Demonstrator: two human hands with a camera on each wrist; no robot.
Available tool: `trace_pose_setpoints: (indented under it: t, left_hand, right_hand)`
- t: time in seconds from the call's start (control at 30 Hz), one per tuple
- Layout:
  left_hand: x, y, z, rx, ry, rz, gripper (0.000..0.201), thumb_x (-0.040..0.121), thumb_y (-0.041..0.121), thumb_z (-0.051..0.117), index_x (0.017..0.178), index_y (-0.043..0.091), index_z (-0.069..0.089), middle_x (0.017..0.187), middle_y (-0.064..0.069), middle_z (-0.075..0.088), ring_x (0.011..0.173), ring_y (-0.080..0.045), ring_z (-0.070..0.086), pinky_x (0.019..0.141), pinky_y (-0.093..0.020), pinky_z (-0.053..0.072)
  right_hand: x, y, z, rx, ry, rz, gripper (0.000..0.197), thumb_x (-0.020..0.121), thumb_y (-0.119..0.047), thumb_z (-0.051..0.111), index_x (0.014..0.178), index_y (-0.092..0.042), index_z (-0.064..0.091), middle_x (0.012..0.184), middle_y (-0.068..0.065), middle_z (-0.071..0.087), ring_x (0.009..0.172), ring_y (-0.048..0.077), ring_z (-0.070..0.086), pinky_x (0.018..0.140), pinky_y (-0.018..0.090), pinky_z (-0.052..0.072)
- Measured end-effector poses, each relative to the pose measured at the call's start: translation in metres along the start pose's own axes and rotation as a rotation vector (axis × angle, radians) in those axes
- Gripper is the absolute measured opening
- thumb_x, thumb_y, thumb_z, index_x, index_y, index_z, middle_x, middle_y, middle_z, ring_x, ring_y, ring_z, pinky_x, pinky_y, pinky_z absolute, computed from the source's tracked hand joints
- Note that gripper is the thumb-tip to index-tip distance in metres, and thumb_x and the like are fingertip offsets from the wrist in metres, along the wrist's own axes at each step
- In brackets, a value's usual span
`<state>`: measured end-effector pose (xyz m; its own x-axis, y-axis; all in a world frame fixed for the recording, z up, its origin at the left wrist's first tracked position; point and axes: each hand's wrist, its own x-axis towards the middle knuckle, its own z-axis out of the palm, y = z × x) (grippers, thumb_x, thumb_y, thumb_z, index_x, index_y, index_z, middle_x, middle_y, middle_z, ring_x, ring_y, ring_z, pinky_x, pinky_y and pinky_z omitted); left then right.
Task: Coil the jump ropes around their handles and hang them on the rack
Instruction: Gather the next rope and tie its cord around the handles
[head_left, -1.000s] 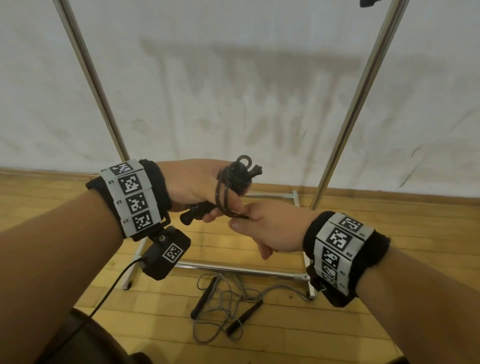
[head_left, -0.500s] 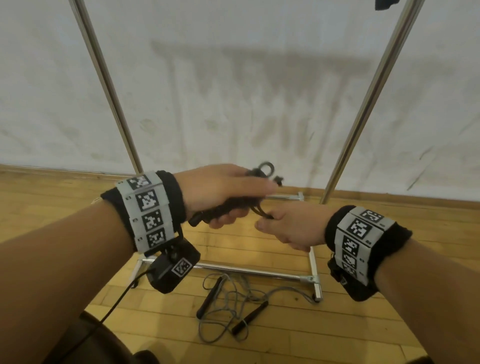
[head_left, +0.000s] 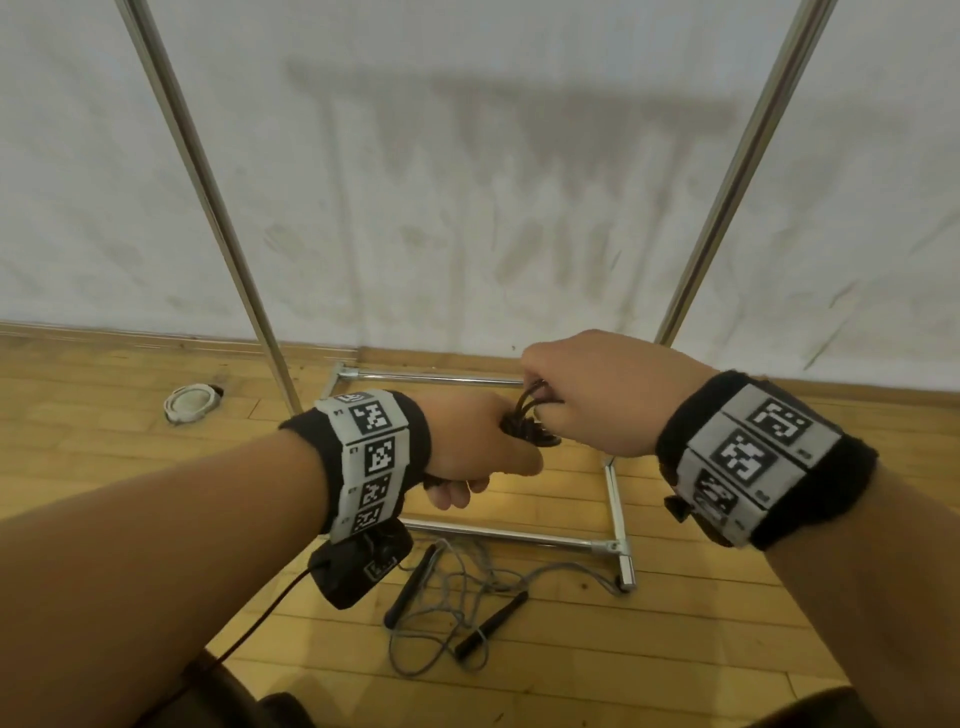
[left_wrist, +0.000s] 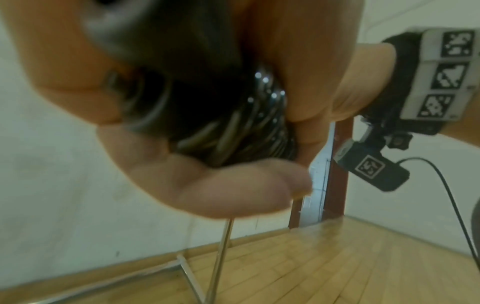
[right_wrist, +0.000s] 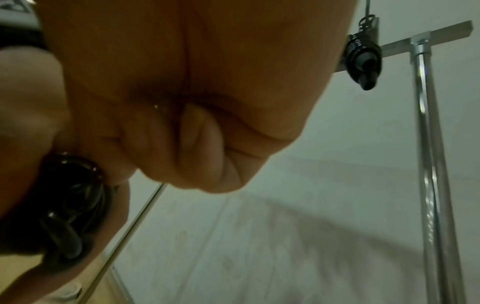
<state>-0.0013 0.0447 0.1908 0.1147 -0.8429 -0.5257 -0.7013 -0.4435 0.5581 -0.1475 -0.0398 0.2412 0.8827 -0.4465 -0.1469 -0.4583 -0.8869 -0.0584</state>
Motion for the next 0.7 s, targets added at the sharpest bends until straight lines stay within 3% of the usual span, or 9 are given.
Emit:
trace_pose_setpoints:
  t: [0.1,0.23,0.33,0.4,0.43,0.53,0.7]
  left_hand:
    - [0.005,-0.001,0.002,-0.1,0.0,-0.029,0.021,0.097,0.046,0.068,0.107,0.029,0.06,0.065,0.001,0.072,0.051,-0.017,0.067,0.052,-0.028,0.058]
    - [0.01,0.001,-0.003,-0.151,0.044,-0.053,0.024,0.1,0.046,0.065,0.11,0.026,0.06,0.078,-0.005,0.076,0.054,-0.018,0.07,0.053,-0.031,0.059]
    - [0.012,0.006,-0.004,-0.149,0.069,-0.054,0.025,0.099,0.047,0.066,0.108,0.024,0.06,0.079,-0.007,0.076,0.053,-0.019,0.071,0.053,-0.031,0.059]
    - [0.013,0.008,-0.005,-0.143,0.078,-0.058,0.025,0.099,0.047,0.066,0.106,0.023,0.06,0.079,-0.008,0.073,0.052,-0.019,0.07,0.053,-0.031,0.06]
    - [0.013,0.009,-0.006,-0.141,0.086,-0.06,0.025,0.099,0.047,0.066,0.105,0.023,0.06,0.078,-0.008,0.072,0.05,-0.018,0.069,0.052,-0.031,0.059]
    - [0.014,0.011,-0.007,-0.132,0.105,-0.064,0.025,0.099,0.046,0.067,0.104,0.022,0.061,0.075,-0.008,0.068,0.049,-0.019,0.068,0.053,-0.032,0.06]
    - [0.014,0.01,-0.006,-0.117,0.1,-0.066,0.027,0.1,0.046,0.067,0.102,0.02,0.061,0.069,-0.007,0.068,0.048,-0.02,0.066,0.054,-0.035,0.062]
  right_hand:
    - [-0.01,0.009,-0.004,0.153,-0.016,-0.025,0.026,0.106,-0.035,0.042,0.119,-0.029,0.064,0.093,-0.013,0.065,0.08,0.006,0.058,0.078,0.028,0.052]
    - [-0.019,0.02,-0.003,0.413,0.029,0.02,0.035,0.105,-0.048,0.042,0.108,-0.035,0.074,0.074,-0.02,0.07,0.071,0.001,0.063,0.065,0.022,0.043]
    - [-0.02,0.03,0.0,0.573,0.112,0.117,0.022,0.1,-0.046,0.057,0.098,-0.043,0.079,0.077,-0.013,0.074,0.075,0.005,0.066,0.067,0.027,0.047]
    - [-0.019,0.035,0.002,0.615,0.14,0.13,0.016,0.098,-0.039,0.064,0.098,-0.042,0.08,0.089,-0.007,0.077,0.087,0.013,0.069,0.079,0.038,0.055]
    - [-0.018,0.038,0.003,0.619,0.146,0.132,0.015,0.097,-0.035,0.066,0.1,-0.041,0.079,0.092,-0.008,0.078,0.091,0.012,0.069,0.083,0.036,0.055]
    - [-0.014,0.042,0.004,0.572,0.115,0.143,0.02,0.095,-0.027,0.071,0.11,-0.039,0.073,0.091,-0.02,0.074,0.088,-0.006,0.066,0.074,0.013,0.042]
    - [-0.003,0.038,0.009,0.211,0.081,0.129,0.02,0.097,-0.025,0.067,0.114,-0.033,0.072,0.09,-0.021,0.061,0.082,0.001,0.056,0.068,0.013,0.037]
